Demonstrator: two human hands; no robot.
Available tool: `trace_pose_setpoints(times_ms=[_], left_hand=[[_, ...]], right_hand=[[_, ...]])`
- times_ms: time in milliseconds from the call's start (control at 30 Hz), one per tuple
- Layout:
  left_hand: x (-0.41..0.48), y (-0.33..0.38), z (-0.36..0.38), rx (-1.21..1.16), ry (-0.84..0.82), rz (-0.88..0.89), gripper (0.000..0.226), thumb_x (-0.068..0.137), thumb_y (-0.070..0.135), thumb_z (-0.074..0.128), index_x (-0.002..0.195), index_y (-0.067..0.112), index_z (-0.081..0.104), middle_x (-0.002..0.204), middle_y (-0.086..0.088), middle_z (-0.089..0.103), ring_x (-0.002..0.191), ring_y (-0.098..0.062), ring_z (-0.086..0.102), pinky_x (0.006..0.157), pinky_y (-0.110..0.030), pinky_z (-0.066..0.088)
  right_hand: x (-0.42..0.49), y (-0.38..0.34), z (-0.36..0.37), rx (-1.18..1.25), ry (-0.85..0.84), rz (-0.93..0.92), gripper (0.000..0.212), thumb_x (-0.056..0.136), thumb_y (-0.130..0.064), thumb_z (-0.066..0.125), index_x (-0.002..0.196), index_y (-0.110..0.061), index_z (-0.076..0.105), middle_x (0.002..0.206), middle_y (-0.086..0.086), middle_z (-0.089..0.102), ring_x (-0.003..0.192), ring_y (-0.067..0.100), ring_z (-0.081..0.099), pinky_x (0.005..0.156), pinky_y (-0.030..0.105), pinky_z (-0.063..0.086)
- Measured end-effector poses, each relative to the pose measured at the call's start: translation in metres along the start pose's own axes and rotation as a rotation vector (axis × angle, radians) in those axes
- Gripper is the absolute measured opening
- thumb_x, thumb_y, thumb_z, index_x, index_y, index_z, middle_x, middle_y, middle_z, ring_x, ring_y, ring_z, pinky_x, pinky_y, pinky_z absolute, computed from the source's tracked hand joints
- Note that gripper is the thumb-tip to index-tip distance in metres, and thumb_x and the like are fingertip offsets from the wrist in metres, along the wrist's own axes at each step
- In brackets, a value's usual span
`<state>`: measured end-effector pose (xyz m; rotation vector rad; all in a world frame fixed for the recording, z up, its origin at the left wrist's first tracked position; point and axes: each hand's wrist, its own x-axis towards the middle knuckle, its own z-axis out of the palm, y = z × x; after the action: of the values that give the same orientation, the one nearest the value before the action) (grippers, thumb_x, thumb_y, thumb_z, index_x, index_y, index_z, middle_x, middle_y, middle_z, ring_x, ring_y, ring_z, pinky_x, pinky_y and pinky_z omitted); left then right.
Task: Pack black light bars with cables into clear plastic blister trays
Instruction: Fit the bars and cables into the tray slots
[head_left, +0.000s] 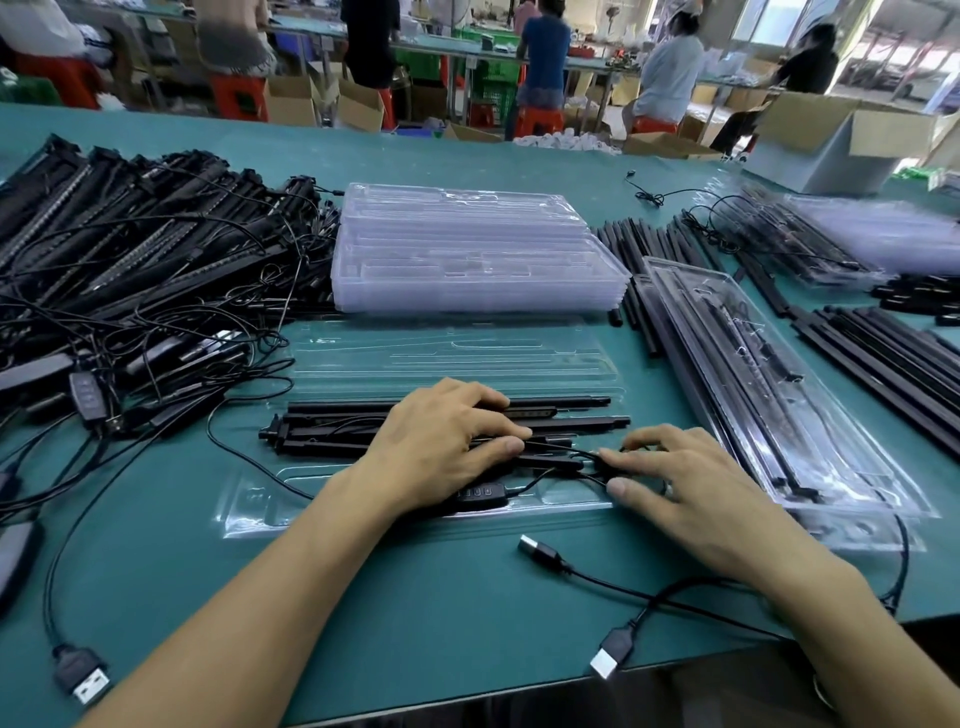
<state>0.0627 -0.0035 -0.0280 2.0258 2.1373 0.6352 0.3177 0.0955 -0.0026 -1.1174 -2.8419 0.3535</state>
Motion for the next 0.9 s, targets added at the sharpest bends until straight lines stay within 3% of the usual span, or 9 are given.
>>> trace_pose_setpoints(times_ms=[100, 167, 367, 500, 767, 833, 900], left_hand=[[0.000, 0.010, -0.004, -0.017, -0.011, 0.011, 0.060, 0.080, 0.080, 0.026, 0.122, 0.054, 0.060, 0.131, 0.022, 0.055, 0.123, -0.005, 0.048, 0.105, -0.037, 0.036], [0.001, 0.017, -0.004, 0.017, -0.018, 0.013, 0.064, 0.075, 0.085, 0.030, 0.122, 0.052, 0.061, 0.128, 0.023, 0.056, 0.121, -0.004, 0.048, 0.105, -0.038, 0.036], [0.005, 0.027, 0.006, -0.072, -0.005, 0.052, 0.039, 0.082, 0.066, 0.062, 0.115, 0.046, 0.067, 0.123, 0.024, 0.059, 0.119, -0.005, 0.047, 0.104, -0.038, 0.034], [0.006, 0.027, 0.009, -0.101, -0.023, 0.038, 0.040, 0.078, 0.063, 0.068, 0.115, 0.049, 0.065, 0.123, 0.028, 0.055, 0.116, -0.002, 0.043, 0.105, -0.035, 0.030], [0.007, 0.026, 0.009, -0.089, -0.062, 0.022, 0.041, 0.076, 0.065, 0.067, 0.114, 0.051, 0.063, 0.122, 0.029, 0.050, 0.116, -0.001, 0.039, 0.104, -0.033, 0.026], [0.007, 0.026, 0.010, -0.098, -0.056, 0.020, 0.040, 0.076, 0.065, 0.067, 0.114, 0.052, 0.063, 0.122, 0.029, 0.049, 0.116, 0.000, 0.040, 0.104, -0.032, 0.025], [0.006, 0.026, 0.010, -0.107, -0.049, 0.018, 0.039, 0.076, 0.064, 0.067, 0.113, 0.052, 0.063, 0.121, 0.029, 0.049, 0.115, 0.000, 0.041, 0.103, -0.030, 0.024]], right_hand=[[0.010, 0.001, -0.006, 0.046, -0.037, 0.019, 0.040, 0.090, -0.050, 0.060, 0.129, -0.041, 0.060, 0.138, -0.010, 0.049, 0.126, 0.016, 0.038, 0.107, 0.025, 0.025], [0.015, -0.002, -0.005, 0.005, -0.027, 0.015, 0.038, 0.091, -0.045, 0.062, 0.128, -0.038, 0.061, 0.133, -0.007, 0.054, 0.125, 0.018, 0.043, 0.108, 0.028, 0.030], [0.009, -0.016, 0.001, -0.229, 0.099, 0.023, 0.035, 0.096, -0.046, 0.052, 0.131, -0.049, 0.054, 0.094, -0.013, 0.051, 0.096, 0.018, 0.047, 0.087, 0.032, 0.042], [0.009, -0.018, 0.004, -0.141, 0.126, 0.024, 0.031, 0.096, -0.037, 0.057, 0.126, -0.045, 0.061, 0.074, -0.014, 0.031, 0.091, 0.021, 0.049, 0.079, 0.033, 0.042], [0.015, -0.019, 0.004, -0.106, 0.140, 0.027, 0.029, 0.095, -0.027, 0.059, 0.121, -0.039, 0.067, 0.073, -0.016, 0.038, 0.100, 0.022, 0.056, 0.073, 0.026, 0.032], [0.011, -0.016, -0.003, -0.049, 0.088, 0.002, 0.029, 0.092, -0.024, 0.063, 0.119, -0.033, 0.069, 0.086, -0.013, 0.061, 0.105, 0.022, 0.060, 0.079, 0.027, 0.040], [0.006, -0.011, -0.012, 0.037, 0.059, 0.024, 0.036, 0.089, -0.024, 0.069, 0.124, -0.029, 0.067, 0.109, -0.010, 0.071, 0.110, 0.015, 0.061, 0.087, 0.025, 0.043]])
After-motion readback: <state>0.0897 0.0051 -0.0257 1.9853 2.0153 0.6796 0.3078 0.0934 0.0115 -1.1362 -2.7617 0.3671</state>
